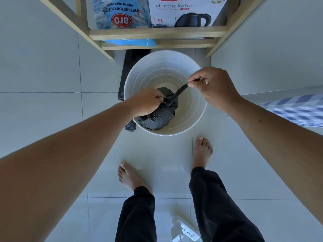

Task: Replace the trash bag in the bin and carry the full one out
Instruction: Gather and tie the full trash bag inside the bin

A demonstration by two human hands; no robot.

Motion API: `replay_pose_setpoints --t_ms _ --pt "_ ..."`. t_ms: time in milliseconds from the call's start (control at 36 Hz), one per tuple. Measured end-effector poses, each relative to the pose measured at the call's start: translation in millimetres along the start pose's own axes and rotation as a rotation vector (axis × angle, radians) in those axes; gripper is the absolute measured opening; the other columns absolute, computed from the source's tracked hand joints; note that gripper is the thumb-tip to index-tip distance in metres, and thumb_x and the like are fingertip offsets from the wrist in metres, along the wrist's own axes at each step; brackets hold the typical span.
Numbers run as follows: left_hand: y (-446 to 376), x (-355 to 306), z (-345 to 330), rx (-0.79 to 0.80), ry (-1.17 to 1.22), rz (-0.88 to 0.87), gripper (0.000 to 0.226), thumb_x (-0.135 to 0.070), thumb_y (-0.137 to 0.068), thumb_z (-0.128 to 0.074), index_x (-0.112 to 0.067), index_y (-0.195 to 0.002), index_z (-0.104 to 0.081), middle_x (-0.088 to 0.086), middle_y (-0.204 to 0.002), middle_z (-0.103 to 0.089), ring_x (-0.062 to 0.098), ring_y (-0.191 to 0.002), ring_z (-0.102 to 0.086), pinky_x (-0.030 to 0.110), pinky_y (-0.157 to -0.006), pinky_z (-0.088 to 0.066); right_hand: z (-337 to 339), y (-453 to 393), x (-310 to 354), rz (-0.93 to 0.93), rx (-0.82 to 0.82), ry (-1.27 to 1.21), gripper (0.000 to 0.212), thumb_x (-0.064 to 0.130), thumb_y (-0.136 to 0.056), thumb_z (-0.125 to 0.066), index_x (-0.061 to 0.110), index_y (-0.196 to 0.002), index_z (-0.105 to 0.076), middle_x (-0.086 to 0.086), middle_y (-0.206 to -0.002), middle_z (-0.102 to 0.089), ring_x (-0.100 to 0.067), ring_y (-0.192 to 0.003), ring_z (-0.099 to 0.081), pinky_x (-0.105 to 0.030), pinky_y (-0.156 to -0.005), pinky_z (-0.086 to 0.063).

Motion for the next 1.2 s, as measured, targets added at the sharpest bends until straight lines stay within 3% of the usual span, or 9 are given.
replay_pose_setpoints --t_ms 139,278,361,445,584,751,890,1056,1195 --pt "8 -1 0 0.022 0.028 -0.017 0.038 -0.038 -0.099 -0.047 -0.013 -0.085 -0.072 0.023 -0.083 -0.07 0.038 -0.077 -0.068 0.043 -0.074 -0.054 -2 -8 2 0.003 -0.026 -0.016 0.012 0.012 -0.087 -0.07 0.01 -0.097 -0.077 0.004 -0.088 -0.066 0.003 -0.072 -0.056 0.0 -0.068 -0.038" --pt "13 -4 0 0.005 0.091 -0.008 0.071 -0.069 -0.086 -0.048 0.0 -0.07 -0.053 0.008 -0.056 -0.041 0.019 -0.053 -0.042 0.03 -0.059 -0.031 -11 -13 5 -0.015 -0.034 -0.022 0.015 0.015 -0.088 -0.069 0.009 -0.1 -0.077 0.0 -0.093 -0.071 0.005 -0.068 -0.055 -0.005 -0.069 -0.04" --pt "14 -6 -2 -0.011 0.081 -0.048 0.062 -0.055 -0.089 -0.057 0.006 -0.081 -0.063 0.02 -0.061 -0.051 0.02 -0.056 -0.051 0.029 -0.06 -0.035 -17 -11 5 -0.118 -0.062 -0.068 0.033 0.02 -0.09 -0.067 0.013 -0.122 -0.066 0.004 -0.094 -0.065 0.004 -0.071 -0.055 -0.002 -0.069 -0.04" --pt "13 -8 -5 -0.061 0.151 0.014 0.042 -0.037 -0.094 -0.055 -0.004 -0.068 -0.054 0.0 -0.043 -0.041 0.015 -0.042 -0.038 0.023 -0.048 -0.028 -25 -2 2 -0.332 -0.103 -0.193 0.05 0.023 -0.093 -0.062 0.017 -0.139 -0.046 0.0 -0.094 -0.065 -0.018 -0.077 -0.065 -0.026 -0.076 -0.055" --pt "12 -8 -9 -0.1 0.246 0.09 0.035 -0.03 -0.095 -0.055 -0.007 -0.069 -0.06 -0.012 -0.031 -0.047 0.003 -0.028 -0.036 0.013 -0.032 -0.026 -56 30 5 -0.65 0.151 -0.578 0.018 0.024 -0.095 -0.062 0.012 -0.109 -0.065 -0.014 -0.104 -0.068 -0.022 -0.088 -0.068 -0.03 -0.069 -0.062" --pt "13 -4 -7 -0.196 0.389 0.15 0.027 -0.025 -0.091 -0.058 -0.007 -0.075 -0.071 -0.007 -0.042 -0.06 0.002 -0.03 -0.039 0.017 -0.042 -0.033 -77 50 -2 -0.553 0.016 -0.697 0.005 0.008 -0.083 -0.076 0.012 -0.084 -0.073 -0.007 -0.083 -0.071 -0.022 -0.082 -0.071 -0.032 -0.073 -0.062" --pt "14 -1 -9 -0.161 0.502 0.241 0.03 -0.025 -0.092 -0.059 -0.009 -0.067 -0.06 0.001 -0.045 -0.052 0.012 -0.036 -0.036 0.016 -0.04 -0.03 -83 56 6 -0.46 0.002 -0.639 0.016 0.011 -0.082 -0.076 0.01 -0.098 -0.072 0.0 -0.082 -0.072 -0.018 -0.082 -0.072 -0.034 -0.077 -0.062" --pt "15 -2 -11 -0.144 0.6 0.243 0.029 -0.026 -0.094 -0.061 -0.002 -0.076 -0.063 0.009 -0.049 -0.048 0.018 -0.035 -0.038 0.02 -0.038 -0.033 -81 49 16 -0.164 -0.128 -0.292 0.016 0.014 -0.081 -0.074 0.012 -0.097 -0.076 -0.003 -0.086 -0.073 -0.016 -0.08 -0.067 -0.031 -0.078 -0.055" --pt "17 -7 -10 -0.077 0.72 0.211 0.005 -0.001 -0.092 -0.061 -0.001 -0.095 -0.057 0.017 -0.066 -0.058 0.012 -0.036 -0.049 0.021 -0.037 -0.043 -92 46 15 -0.021 0.012 0.043 0.027 0.013 -0.091 -0.049 0.005 -0.082 -0.074 -0.014 -0.077 -0.057 -0.024 -0.068 -0.053 -0.027 -0.061 -0.036"
Point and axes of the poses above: each hand's wrist, its own y-axis away from the middle knuckle, its own z-axis out of the back of the hand, x = y × z, the point moved 3 cm from there along -y, towards the middle knuckle
